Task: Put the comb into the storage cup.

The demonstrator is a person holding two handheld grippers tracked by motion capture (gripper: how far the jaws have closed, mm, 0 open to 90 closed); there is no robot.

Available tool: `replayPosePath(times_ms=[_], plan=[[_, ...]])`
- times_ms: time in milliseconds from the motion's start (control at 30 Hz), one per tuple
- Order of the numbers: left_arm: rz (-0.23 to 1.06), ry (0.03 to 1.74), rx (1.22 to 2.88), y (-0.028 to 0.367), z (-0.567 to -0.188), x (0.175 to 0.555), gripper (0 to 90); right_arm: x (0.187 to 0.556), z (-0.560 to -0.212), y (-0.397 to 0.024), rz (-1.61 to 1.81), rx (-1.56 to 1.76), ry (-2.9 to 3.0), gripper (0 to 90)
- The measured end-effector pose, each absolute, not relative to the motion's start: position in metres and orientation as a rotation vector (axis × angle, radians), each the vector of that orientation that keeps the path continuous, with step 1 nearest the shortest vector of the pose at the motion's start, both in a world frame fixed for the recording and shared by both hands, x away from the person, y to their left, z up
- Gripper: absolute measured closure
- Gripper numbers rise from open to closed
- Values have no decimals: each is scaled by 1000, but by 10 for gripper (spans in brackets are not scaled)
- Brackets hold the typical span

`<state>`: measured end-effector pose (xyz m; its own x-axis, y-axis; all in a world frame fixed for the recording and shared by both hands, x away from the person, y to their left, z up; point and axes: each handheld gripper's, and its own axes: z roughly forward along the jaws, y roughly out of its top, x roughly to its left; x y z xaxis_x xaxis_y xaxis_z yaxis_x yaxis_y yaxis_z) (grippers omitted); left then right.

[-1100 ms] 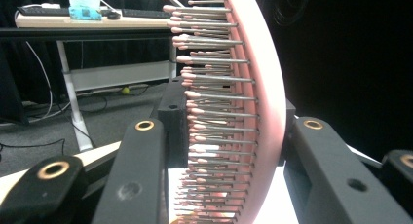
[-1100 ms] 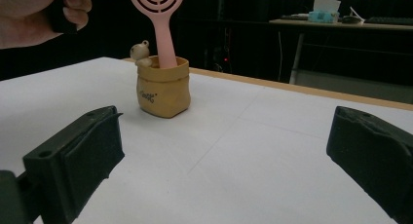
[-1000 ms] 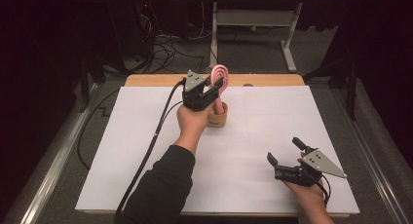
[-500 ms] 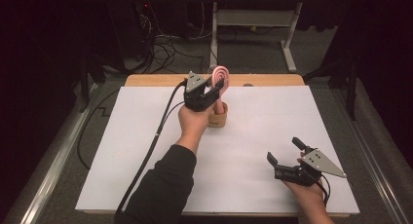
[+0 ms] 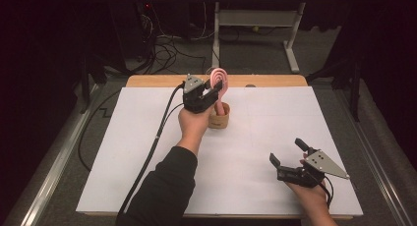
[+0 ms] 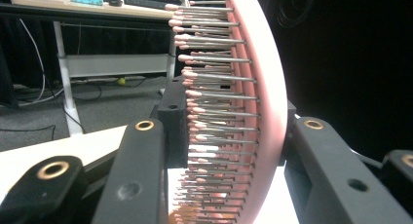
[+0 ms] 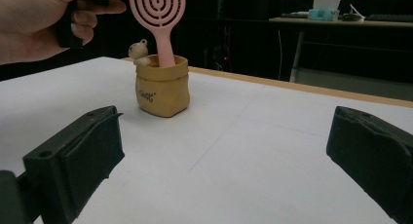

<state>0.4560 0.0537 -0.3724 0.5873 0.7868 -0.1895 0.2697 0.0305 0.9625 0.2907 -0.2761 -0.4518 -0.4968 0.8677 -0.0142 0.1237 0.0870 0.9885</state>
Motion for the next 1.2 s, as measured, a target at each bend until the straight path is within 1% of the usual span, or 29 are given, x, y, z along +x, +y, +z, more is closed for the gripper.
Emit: replayPosePath(times_ms=[400, 1200], plan=[[473, 935, 1529, 56, -375, 461, 617, 291, -452, -276, 1466, 986, 1720, 1], [525, 959, 1596, 73, -375, 468, 587, 291, -451, -276, 1470, 990, 1718, 1]])
